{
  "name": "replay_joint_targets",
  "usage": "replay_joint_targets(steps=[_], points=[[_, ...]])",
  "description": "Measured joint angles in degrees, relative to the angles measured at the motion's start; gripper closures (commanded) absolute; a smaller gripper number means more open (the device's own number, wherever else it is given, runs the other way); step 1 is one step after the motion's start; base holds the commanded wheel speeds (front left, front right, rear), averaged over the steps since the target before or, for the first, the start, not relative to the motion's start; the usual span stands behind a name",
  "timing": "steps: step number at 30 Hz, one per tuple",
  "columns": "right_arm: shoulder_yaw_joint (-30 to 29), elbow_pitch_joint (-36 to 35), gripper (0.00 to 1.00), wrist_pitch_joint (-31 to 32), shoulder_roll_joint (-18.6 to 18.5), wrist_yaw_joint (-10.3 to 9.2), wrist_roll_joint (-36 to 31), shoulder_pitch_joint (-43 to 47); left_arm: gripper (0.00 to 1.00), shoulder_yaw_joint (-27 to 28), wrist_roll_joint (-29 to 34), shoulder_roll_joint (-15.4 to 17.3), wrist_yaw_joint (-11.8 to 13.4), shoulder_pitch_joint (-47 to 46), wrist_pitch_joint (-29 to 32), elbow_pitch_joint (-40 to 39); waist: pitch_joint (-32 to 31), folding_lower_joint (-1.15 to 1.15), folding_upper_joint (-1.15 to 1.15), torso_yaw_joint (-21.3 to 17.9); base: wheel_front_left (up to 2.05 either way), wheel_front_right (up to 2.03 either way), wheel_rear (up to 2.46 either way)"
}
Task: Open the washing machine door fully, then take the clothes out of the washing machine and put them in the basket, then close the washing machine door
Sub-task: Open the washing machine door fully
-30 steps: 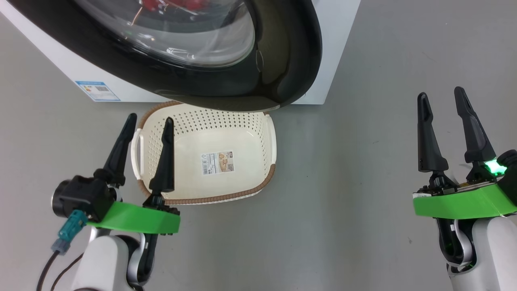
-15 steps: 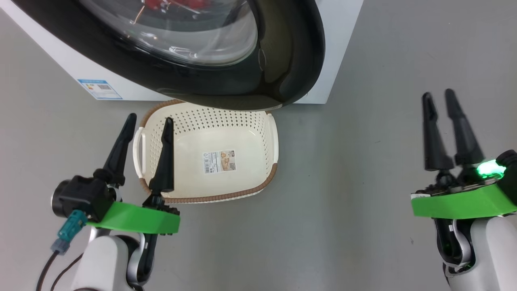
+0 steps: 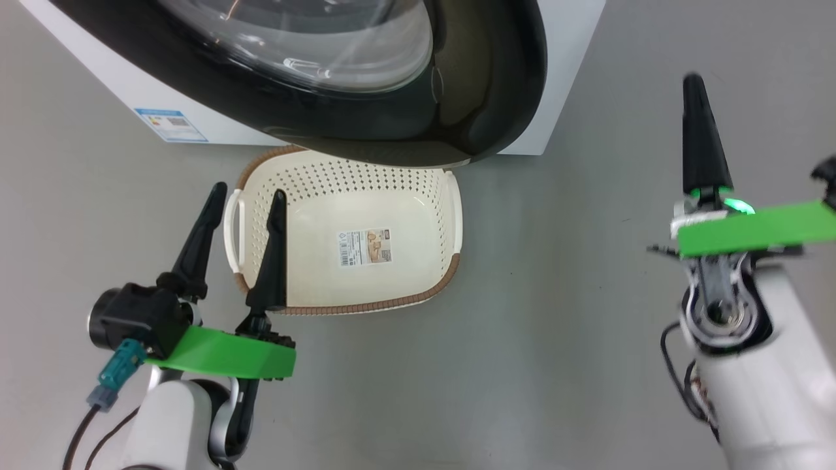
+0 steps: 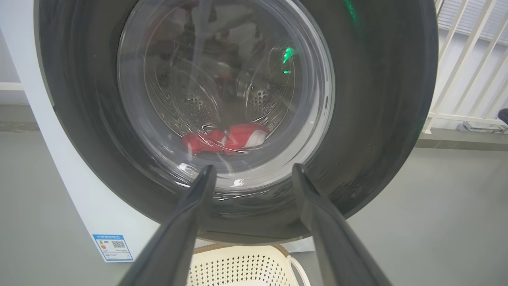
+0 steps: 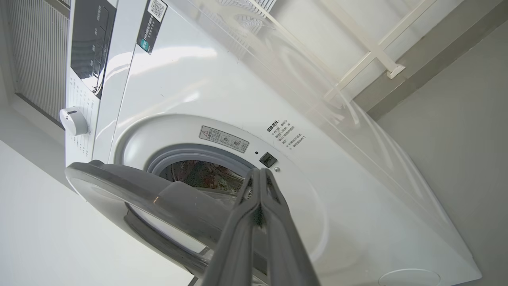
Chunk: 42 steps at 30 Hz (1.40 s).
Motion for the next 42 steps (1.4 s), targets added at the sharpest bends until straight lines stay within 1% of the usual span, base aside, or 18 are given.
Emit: replay_joint_targets(steps=[3,7,10,16,21,25,29,34,38,42], points=[[1.1,2.5,1.0,4.8,-1.5,0.0,10.5,-4.8,0.0,-0.2,-0.1,0.0,0.0,0.0,0.0,-0.1,0.5,0.0,0.0,0.4,0.0,0.0,0.0],[1.2,6.6,1.0,14.5,-3.1,0.0,22.8,-10.8,0.0,-0.6,-0.2,0.0,0.1,-0.1,0.0,-0.1,1.2,0.0,0.0,1.1,0.0,0.0,0.0],[1.0,9.7,1.0,21.8,-4.1,0.0,29.0,-14.9,0.0,-1.1,-0.6,0.0,0.1,-0.1,0.0,-0.1,1.6,0.0,0.0,1.6,0.0,0.0,0.0],[0.4,15.4,1.0,35.4,-5.9,0.0,37.4,-21.4,0.0,-1.6,-1.1,0.0,0.1,-0.2,0.0,-0.1,2.2,0.0,0.0,3.1,0.0,0.0,0.0],[0.4,18.9,1.0,44.9,-6.9,0.0,41.2,-25.8,0.0,-1.9,-1.2,0.0,0.2,-0.3,0.0,-0.1,2.6,0.0,0.0,4.3,0.0,0.0,0.0],[0.3,22.0,1.0,49.4,-7.5,0.0,42.5,-29.1,0.0,-2.5,-1.2,0.0,0.5,-0.5,0.0,-0.1,3.1,0.0,0.0,5.1,0.0,0.0,0.0],[0.7,24.2,1.0,53.0,-8.8,0.0,42.5,-31.4,0.0,-3.1,-1.6,0.0,0.7,-0.5,0.0,-0.2,3.7,0.0,0.0,5.8,0.0,0.0,0.0],[2.0,24.8,1.0,56.8,-9.2,0.0,42.0,-32.9,0.0,-3.3,-2.1,0.0,1.2,-0.8,0.0,-0.4,4.6,0.0,0.0,6.6,0.0,0.0,0.0],[2.4,23.9,1.0,58.6,-9.6,0.0,40.6,-33.1,0.0,-3.3,-2.1,0.0,1.2,-1.0,0.0,-0.4,5.1,0.0,0.0,6.9,0.0,0.0,0.0],[2.5,21.3,1.0,60.1,-9.3,0.0,40.1,-32.7,0.0,-3.3,-2.1,0.0,1.2,-1.3,0.0,-0.4,5.0,0.0,0.0,6.9,0.0,0.0,0.0]])
